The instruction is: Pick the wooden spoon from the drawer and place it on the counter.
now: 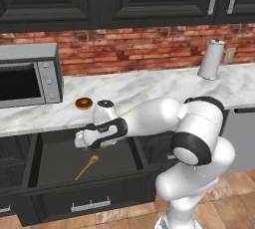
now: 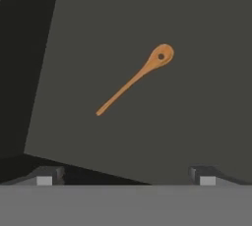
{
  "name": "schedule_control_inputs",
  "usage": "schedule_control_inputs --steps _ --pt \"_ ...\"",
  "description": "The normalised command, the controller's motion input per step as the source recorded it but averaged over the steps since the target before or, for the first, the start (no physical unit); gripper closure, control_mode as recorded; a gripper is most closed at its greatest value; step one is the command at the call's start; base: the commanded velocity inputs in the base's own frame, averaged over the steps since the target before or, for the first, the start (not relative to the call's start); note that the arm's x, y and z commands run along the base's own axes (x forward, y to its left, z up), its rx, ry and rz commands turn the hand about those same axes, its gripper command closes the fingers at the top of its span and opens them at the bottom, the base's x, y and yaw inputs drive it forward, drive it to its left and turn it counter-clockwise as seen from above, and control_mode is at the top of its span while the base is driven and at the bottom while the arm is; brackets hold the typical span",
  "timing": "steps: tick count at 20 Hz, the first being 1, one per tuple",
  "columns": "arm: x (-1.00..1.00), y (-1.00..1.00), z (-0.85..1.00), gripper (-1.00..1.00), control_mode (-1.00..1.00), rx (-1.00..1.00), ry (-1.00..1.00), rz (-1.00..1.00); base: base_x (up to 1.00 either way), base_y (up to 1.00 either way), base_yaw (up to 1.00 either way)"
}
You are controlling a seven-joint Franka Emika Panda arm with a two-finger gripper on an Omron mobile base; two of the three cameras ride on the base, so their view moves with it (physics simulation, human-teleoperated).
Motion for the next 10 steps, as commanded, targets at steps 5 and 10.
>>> schedule_control_inputs --steps 5,10 --pt "-0.35 0.27 -0.50 -1.00 -1.00 -0.04 -0.02 -0.37 0.00 0.00 0.00" --pt "0.01 0.03 -0.42 -1.00 -1.00 0.05 0.00 -0.27 0.00 0.00 0.00"
